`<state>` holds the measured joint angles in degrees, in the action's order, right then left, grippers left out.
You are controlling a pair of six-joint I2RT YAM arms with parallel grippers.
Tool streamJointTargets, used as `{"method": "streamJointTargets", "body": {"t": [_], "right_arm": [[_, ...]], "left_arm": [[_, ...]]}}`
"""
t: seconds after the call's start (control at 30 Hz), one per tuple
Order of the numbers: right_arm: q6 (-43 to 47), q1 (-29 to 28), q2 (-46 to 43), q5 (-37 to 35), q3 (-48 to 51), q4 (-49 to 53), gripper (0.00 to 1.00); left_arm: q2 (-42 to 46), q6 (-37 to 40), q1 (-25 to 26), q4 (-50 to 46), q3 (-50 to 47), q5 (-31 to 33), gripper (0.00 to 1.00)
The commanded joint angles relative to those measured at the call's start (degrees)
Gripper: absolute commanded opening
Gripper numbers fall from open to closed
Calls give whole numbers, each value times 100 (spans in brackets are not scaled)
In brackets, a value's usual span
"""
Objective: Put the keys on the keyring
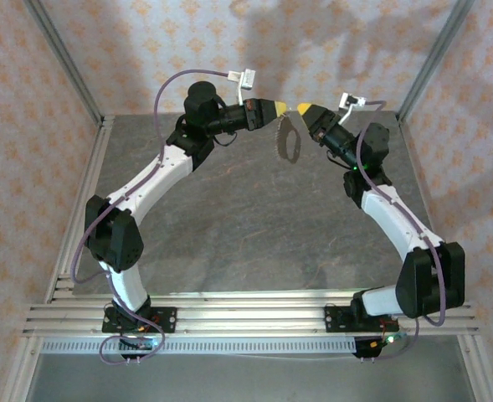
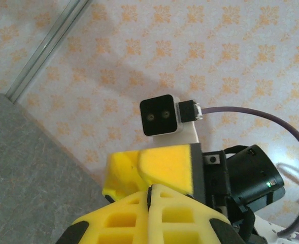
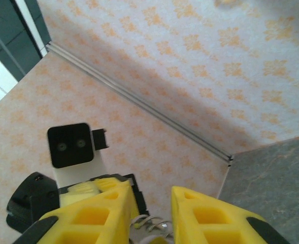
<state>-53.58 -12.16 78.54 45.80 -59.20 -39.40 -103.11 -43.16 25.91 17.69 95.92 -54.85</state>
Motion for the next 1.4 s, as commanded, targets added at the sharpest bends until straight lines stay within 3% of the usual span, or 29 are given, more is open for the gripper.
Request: {"method": "streamJointTargets", "body": {"t": [0.0,0.57,1.37], "right_arm": [[-83,-158,-23,33,-285,-621,27],[-12,-287,5,35,-95,-631,27],[308,-278,-211,105,72,-226,14]], "left_arm": [[265,-53,59,395,-26,71,0],[204,-62,85,384,76,71,0],[63,-39,134,289,281,-12,0]]}}
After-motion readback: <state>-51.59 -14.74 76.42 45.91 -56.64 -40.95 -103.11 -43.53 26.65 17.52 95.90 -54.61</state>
